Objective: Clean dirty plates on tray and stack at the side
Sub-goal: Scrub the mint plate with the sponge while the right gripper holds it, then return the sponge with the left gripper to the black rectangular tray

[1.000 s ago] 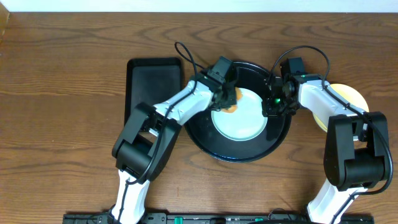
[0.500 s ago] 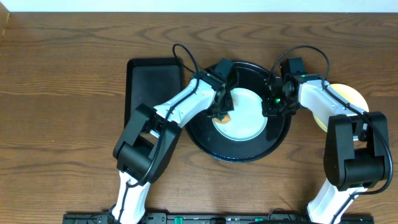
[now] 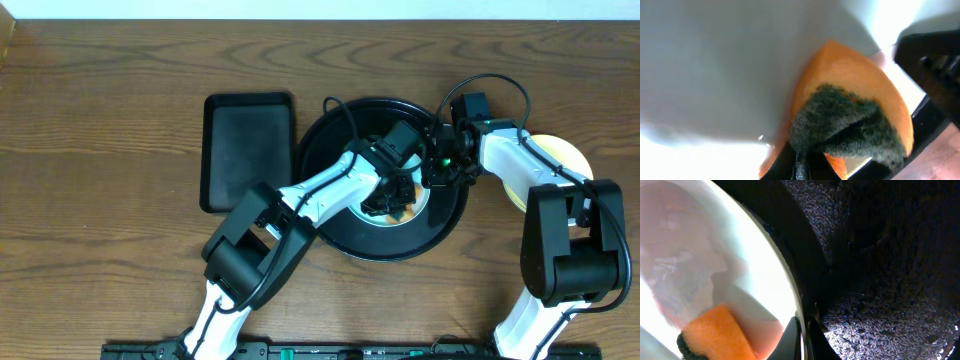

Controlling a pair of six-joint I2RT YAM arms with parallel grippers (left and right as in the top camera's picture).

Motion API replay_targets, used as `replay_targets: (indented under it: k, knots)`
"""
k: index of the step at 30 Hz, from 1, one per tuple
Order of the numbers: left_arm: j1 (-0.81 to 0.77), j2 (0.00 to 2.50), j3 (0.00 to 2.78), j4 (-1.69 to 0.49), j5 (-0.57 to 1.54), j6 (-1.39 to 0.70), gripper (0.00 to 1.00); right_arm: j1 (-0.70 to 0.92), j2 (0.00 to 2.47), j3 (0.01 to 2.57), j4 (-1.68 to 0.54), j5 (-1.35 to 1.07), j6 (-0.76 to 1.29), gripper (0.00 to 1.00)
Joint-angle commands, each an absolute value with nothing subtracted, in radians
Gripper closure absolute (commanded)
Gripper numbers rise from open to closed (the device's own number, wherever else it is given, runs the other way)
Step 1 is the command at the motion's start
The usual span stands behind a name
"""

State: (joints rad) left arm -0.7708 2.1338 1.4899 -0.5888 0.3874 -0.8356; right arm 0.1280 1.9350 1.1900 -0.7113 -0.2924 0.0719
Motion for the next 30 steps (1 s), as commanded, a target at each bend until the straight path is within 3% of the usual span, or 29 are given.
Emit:
replay_targets:
  k: [1, 8, 21, 30]
  knots:
    - [-0.732, 2.177, 1.457, -0.657, 0.393, -0.838, 0.93, 0.138, 1.976, 1.175, -0.718, -0.259, 0.074, 0.99]
    - [-0.63, 2.172, 1.458, -0.801, 0.109, -0.735, 0.93, 0.138, 1.976, 1.175, -0.718, -0.259, 0.073, 0.99]
    - [-0.611, 1.996, 1.486, -0.766, -0.316, -0.527, 0.93, 0.138, 1.976, 1.175, -0.723, -0.206, 0.073, 0.99]
    - [-0.521, 1.716, 1.486, -0.859, -0.323, -0.506, 0.92, 0.138, 1.976, 1.175, -0.723, -0.212, 0.065, 0.99]
